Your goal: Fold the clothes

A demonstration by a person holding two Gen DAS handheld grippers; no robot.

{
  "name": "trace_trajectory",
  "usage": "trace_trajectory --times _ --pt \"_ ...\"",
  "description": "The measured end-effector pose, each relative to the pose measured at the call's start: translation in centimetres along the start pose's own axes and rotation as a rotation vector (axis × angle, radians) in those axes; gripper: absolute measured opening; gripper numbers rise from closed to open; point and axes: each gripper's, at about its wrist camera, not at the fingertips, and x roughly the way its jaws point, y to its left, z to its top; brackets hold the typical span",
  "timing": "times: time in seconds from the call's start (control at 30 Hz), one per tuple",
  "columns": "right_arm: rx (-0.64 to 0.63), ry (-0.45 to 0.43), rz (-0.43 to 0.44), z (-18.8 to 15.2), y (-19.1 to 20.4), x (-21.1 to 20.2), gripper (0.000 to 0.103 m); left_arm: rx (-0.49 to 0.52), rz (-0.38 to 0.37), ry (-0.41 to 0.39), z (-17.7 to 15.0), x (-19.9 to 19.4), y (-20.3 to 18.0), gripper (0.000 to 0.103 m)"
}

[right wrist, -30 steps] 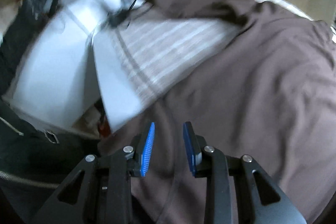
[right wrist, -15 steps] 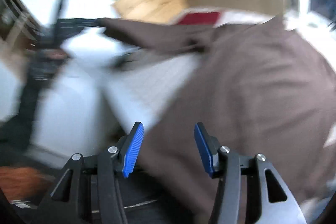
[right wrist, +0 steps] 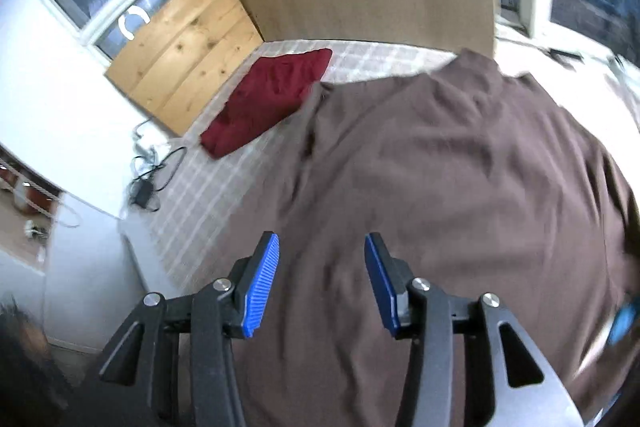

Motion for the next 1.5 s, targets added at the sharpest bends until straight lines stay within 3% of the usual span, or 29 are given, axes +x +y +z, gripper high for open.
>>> trace_trajectory --times 0.2,0.33,0.4,0.43,0.47,0.57,0.67,0.77,0.83,0.9,1.03,1.17,1.3,1.37,1.43,1.5 --pt "-0.061 0.084 -0.160 5.4 2.2 8.0 0.049 -0.084 -0.080 0.058 -2.5 4.2 -0.1 0.003" --pt "-0.060 0.140 -0.222 6.7 1.5 12.1 0.049 -0.101 -0.063 0.093 -4.5 4.2 -0.9 0.004" --pt "-0.082 0.166 -0.225 6.6 1.8 13.2 0.049 -0.140 -0.047 0.122 -5.5 3.8 -1.5 0.009" --pt "-0.111 0.162 -0.248 6.2 2.3 13.1 0.049 -0.166 -0.047 0.132 -6.0 3.5 -1.7 0.022" --pt "-0.143 0.155 -0.273 5.7 2.8 12.8 0.049 -0.188 -0.061 0.133 -6.5 3.2 -1.9 0.028" --pt "-0.234 0.131 -0.222 3.7 5.2 10.1 0.049 -0.259 -0.136 0.109 -8.2 1.6 -2.2 0.029" --pt "-0.330 0.166 -0.168 0.6 7.8 8.8 0.049 -0.367 -0.146 0.099 -9.9 0.6 -1.5 0.028" --pt "-0.448 0.247 -0.282 -3.1 8.1 9.2 0.049 -0.438 -0.109 0.095 -11.3 0.7 -0.5 0.028" --pt "-0.479 0.346 -0.312 -5.7 6.6 9.3 0.049 -0.488 -0.085 0.097 -12.0 1.2 0.2 0.028" --pt "-0.491 0.399 -0.425 -7.7 4.4 8.3 0.049 -0.528 -0.069 0.091 -12.8 1.6 0.8 0.028" --pt "-0.328 0.293 -0.282 -8.3 3.3 3.2 0.049 -0.587 -0.100 0.042 -13.3 1.6 1.5 0.028" --pt "-0.302 0.221 -0.119 -9.2 7.7 2.1 0.049 -0.629 -0.139 0.015 -13.5 1.1 1.1 0.028" --pt "-0.413 0.276 -0.008 -11.5 14.1 3.4 0.049 -0.641 -0.107 0.021 -14.3 -0.2 0.2 0.028" --pt "-0.470 0.343 0.067 -12.8 17.0 4.4 0.049 -0.661 -0.087 0.032 -15.1 -0.5 -0.2 0.028" --pt "-0.597 0.343 0.084 -14.0 19.8 4.7 0.050 -0.683 -0.068 0.040 -16.2 -0.8 -0.5 0.028" --pt "-0.721 0.338 0.088 -15.2 21.6 5.1 0.061 -0.707 -0.046 0.040 -17.1 -1.1 -0.9 0.028"
